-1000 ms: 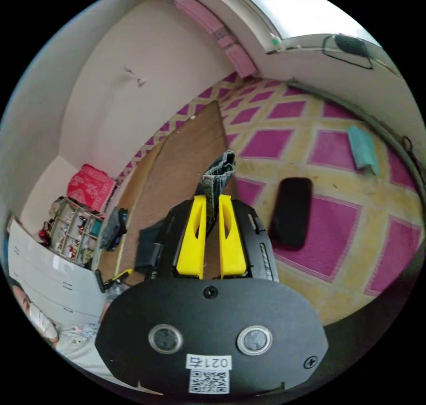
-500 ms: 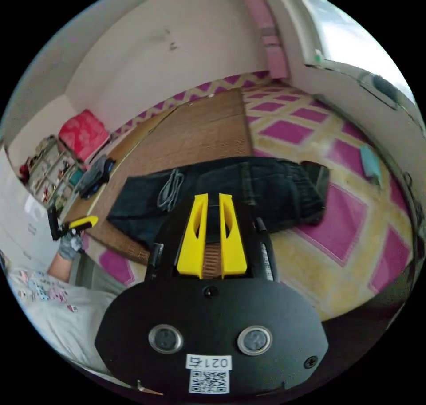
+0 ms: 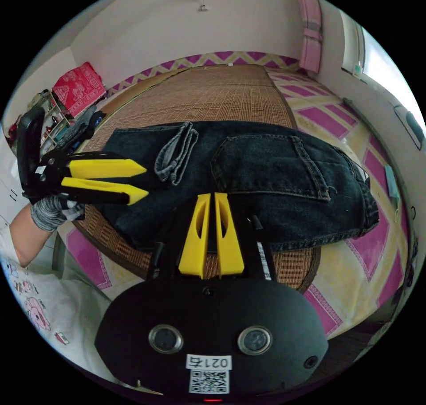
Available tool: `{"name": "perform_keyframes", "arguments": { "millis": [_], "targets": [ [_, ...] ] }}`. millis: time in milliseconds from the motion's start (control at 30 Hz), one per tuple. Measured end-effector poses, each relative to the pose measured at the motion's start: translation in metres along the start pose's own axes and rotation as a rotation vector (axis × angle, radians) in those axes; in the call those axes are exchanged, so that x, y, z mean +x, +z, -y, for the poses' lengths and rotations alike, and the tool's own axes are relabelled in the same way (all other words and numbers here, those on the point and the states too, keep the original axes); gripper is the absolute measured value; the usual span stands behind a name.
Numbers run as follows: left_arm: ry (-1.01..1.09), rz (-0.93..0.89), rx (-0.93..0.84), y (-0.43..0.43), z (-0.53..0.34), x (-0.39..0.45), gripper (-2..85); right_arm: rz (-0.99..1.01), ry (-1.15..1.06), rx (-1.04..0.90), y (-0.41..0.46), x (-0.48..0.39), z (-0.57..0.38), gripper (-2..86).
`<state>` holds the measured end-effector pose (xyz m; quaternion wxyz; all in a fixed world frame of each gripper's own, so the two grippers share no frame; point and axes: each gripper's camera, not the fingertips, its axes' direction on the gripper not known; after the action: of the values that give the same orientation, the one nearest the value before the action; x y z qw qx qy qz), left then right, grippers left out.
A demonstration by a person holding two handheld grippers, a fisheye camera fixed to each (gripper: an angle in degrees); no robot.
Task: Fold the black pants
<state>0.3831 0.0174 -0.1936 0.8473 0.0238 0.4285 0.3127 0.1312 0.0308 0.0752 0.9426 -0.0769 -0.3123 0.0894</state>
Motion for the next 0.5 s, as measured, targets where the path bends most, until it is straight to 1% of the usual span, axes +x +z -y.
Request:
{"name": "perform_keyframes", "arguments": {
  "millis": [100,233,400,500],
  "targets": [
    [0.003,0.032,-0.015,0.007,0.013,0.004,11.3,-0.021,-0.011,-0.001,0.002,-0.01,0.0,0.3],
    [-0.015,0.125,-0.036,0.011,0.025,0.001,9.5,-0.042,-0.022,-0.001,0.005,-0.022,0.001,0.4],
    [-0.035,0.135,-0.059,-0.001,0.035,-0.017,7.6,-0.055,-0.028,-0.001,0.008,-0.032,0.002,0.4],
    [-0.083,0.091,0.011,-0.028,0.031,-0.043,3.9,-0.045,-0.022,-0.001,0.009,-0.033,0.004,0.3]
  ]
}}
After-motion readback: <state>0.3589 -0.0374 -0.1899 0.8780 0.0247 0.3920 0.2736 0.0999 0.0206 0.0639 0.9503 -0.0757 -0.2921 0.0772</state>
